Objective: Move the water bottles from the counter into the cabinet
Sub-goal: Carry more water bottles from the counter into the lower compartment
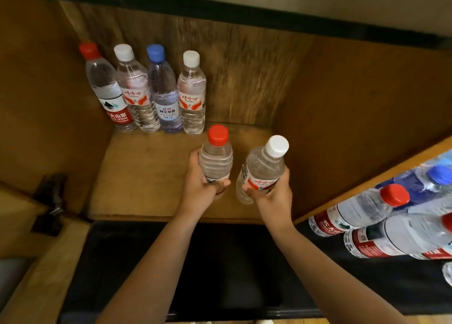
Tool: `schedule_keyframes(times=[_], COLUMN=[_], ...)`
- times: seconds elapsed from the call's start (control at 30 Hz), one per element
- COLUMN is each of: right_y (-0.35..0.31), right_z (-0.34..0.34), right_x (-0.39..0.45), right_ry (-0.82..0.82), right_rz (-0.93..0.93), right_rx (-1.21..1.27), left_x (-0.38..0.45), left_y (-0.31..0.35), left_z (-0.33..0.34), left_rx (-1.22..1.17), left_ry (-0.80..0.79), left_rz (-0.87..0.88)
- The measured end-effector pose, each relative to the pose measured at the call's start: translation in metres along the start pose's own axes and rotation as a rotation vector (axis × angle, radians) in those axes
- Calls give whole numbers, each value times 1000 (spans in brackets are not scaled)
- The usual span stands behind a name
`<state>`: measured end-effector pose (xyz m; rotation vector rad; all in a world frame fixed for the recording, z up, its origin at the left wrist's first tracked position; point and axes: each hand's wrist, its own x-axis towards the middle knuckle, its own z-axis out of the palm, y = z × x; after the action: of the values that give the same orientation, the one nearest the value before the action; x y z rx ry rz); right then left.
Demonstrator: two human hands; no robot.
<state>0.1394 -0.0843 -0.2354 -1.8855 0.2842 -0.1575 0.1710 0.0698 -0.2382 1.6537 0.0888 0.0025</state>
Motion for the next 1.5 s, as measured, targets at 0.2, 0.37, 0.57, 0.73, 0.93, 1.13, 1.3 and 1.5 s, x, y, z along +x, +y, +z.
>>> schedule_keyframes(times=[0.2, 0.37, 0.57, 0.73, 0.93, 1.13, 1.3, 1.5], right_y=[-12, -21, -25, -25, -29, -24, -27, -36], right_z=[19, 37, 45, 44, 26, 36, 44, 51], right_x=[47, 97, 132, 142, 142, 137, 145, 153], right_ry=[53, 116, 119, 59, -74, -29, 4, -40], right_rz=[14, 66, 79, 90, 151, 139, 142, 124], right_rx=[-1, -9, -23, -9, -96, -173, -230, -247], left_x=[55, 100, 132, 136, 129, 107, 112, 126], left_y=[13, 20, 26, 26, 17, 6, 14, 23], left_z=[17, 25, 26, 33, 34, 30, 33, 30], left_rx=[2, 108, 313, 384, 86, -763, -955, -930], left_ry=[-29, -42, 39, 172, 178, 38, 72, 87], left_rz=[35, 61, 33, 66, -302, -750, -698, -680])
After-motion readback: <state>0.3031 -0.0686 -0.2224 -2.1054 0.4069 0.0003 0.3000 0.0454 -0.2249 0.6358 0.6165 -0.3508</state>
